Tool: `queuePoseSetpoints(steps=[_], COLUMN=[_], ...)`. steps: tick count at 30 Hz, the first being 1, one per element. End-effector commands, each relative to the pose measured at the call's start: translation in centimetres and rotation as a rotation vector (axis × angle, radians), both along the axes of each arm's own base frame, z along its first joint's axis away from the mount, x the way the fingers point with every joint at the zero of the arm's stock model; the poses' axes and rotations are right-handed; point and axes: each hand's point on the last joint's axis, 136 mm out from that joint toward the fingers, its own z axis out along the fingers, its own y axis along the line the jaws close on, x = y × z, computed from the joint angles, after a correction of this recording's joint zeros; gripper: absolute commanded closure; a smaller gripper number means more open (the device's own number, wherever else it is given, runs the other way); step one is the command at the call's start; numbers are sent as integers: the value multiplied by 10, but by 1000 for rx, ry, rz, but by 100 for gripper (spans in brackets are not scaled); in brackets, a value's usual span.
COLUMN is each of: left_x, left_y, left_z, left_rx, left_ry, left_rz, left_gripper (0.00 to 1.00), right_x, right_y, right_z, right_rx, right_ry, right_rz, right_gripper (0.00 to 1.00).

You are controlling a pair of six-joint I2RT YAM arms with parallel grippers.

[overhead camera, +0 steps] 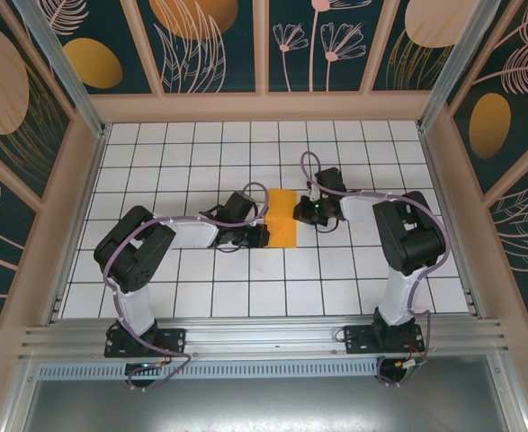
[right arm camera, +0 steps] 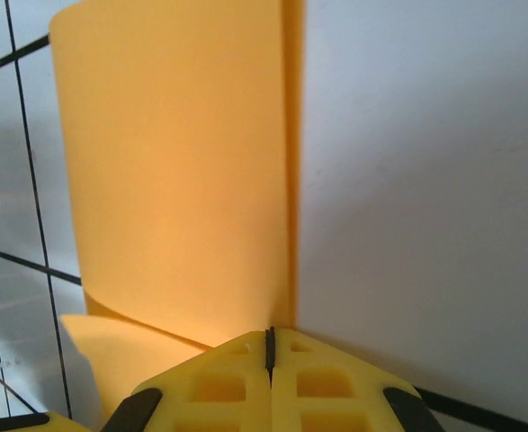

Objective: Fold a paper plane with a square sheet of paper (fold left side to right side)
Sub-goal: Fold the triangle a second time at the center of the table.

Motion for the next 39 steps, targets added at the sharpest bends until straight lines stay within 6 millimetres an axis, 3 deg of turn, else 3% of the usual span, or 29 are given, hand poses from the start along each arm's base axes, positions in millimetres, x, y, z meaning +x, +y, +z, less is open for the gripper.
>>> queuePoseSetpoints(steps=[1, 5, 8, 13, 18, 26, 39], left_x=[-19, -18, -16, -17, -13, -10, -18], left_y=[18, 17, 16, 14, 9, 2, 12], left_z=[-28, -25, -23, -19, -5, 25, -4], left_rx=[81, 69, 64, 51, 14, -54, 7], left_ry=[77, 68, 65, 59, 36, 5, 53], left_rz=[-9, -12, -10, -14, -11, -11, 3], left_gripper=[100, 100, 100, 100, 100, 99, 100], right_x=[10, 6, -7, -28, -25, -38, -40], right_y=[-8, 6, 25, 54, 51, 44, 45], right_z=[6, 41, 51, 27, 6, -22, -22], right_rx=[-33, 2, 54, 87, 50, -3, 0], right_ry=[-37, -123, -129, -47, 6, 120, 127], right_rz=[-11, 25, 67, 115, 94, 88, 104], right_gripper=[100, 100, 100, 100, 100, 100, 100])
